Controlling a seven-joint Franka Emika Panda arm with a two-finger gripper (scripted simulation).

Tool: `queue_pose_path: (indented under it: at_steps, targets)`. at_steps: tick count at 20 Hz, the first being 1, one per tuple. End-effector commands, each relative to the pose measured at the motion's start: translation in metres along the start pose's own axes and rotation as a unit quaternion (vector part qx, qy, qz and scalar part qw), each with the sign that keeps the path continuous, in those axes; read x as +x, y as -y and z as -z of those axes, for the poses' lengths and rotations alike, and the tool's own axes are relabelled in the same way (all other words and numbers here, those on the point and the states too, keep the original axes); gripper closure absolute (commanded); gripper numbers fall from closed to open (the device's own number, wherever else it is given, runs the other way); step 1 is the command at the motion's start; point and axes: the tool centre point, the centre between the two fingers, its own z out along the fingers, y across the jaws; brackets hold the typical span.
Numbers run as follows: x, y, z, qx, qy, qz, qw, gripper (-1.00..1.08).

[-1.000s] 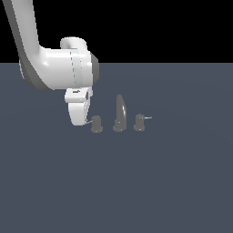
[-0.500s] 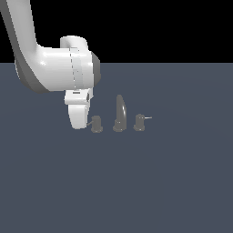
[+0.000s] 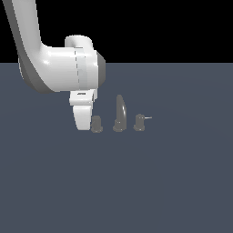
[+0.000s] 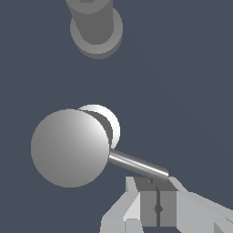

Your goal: Turn on the faucet by rotating a designated handle.

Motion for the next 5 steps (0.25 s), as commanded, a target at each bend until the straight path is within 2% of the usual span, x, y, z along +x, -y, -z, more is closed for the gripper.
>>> queue_pose_path:
  at_steps: [1, 4, 5]
  targets:
    - [0.037, 0.002, 0.001, -0.001, -0.006, -0.018, 0.9998, 1.08]
    - [0.061, 0.003, 0.001, -0.002, -0.008, -0.025, 0.9997, 1.08]
    - [0.061, 0.003, 0.001, -0.002, -0.008, -0.025, 0.9997, 1.08]
